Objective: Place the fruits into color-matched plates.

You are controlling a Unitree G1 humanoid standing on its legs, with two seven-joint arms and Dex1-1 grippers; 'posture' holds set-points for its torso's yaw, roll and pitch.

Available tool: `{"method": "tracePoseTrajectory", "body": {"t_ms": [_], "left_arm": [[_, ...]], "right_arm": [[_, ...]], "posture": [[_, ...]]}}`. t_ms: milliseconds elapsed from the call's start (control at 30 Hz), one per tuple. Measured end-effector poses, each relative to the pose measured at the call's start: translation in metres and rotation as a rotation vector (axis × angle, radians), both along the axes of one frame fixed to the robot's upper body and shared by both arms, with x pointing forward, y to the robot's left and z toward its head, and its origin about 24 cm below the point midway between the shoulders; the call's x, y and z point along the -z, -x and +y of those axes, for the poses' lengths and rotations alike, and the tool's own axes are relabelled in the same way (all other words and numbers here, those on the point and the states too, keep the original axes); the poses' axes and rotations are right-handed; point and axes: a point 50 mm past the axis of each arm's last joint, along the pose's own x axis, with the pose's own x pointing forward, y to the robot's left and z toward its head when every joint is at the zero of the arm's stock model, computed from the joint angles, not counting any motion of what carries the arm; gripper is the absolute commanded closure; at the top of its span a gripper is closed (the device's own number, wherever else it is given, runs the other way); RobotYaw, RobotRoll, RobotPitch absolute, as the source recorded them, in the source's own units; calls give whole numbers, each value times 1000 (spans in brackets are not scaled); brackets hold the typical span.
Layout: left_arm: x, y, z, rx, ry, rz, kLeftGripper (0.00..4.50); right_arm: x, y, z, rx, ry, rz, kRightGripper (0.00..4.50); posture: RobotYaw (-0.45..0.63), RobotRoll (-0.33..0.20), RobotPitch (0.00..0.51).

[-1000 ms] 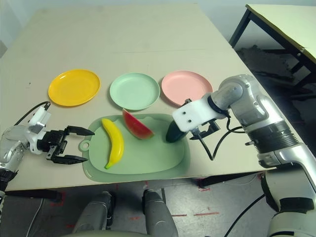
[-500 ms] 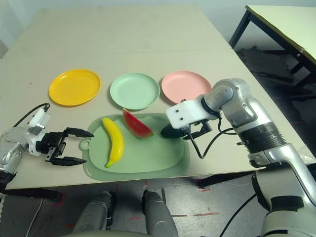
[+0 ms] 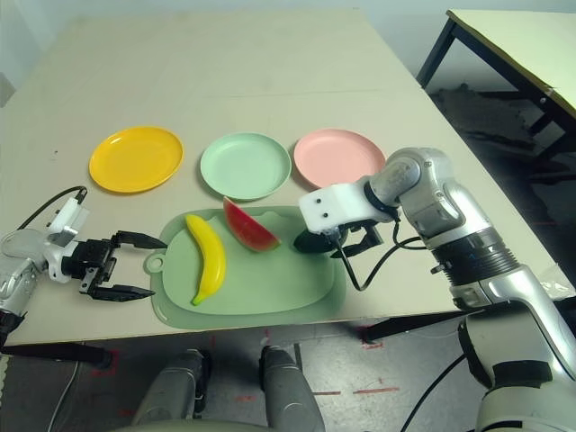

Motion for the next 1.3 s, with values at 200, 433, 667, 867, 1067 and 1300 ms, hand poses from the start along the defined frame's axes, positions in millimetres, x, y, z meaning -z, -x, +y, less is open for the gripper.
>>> {"method": "tracePoseTrajectory", "body": {"t_ms": [200, 433, 667, 867, 1067, 1300], "left_arm": [[0, 0, 0, 0, -1, 0, 0], [-1, 0, 1, -2, -8, -2, 0], [-8, -11, -1, -82, 31, -79, 0], [-11, -23, 0, -313, 81, -164, 0], [-19, -38, 7, -640, 140, -199, 0], [-21, -50, 19, -936, 125, -224, 0]], "right_arm": [[0, 1, 1, 7, -1, 10, 1484], [0, 0, 0, 18, -6, 14, 1484], [-3, -1, 4, 30, -45, 36, 1484], [-36, -19, 10, 87, -128, -38, 1484], [-70, -56, 14, 178, -238, -187, 1484], [-54, -86, 51, 188, -353, -259, 1484]], "posture": [[1, 0, 176], [1, 0, 172], [-1, 0, 171], [6, 0, 170], [17, 0, 170], [51, 0, 172]]}}
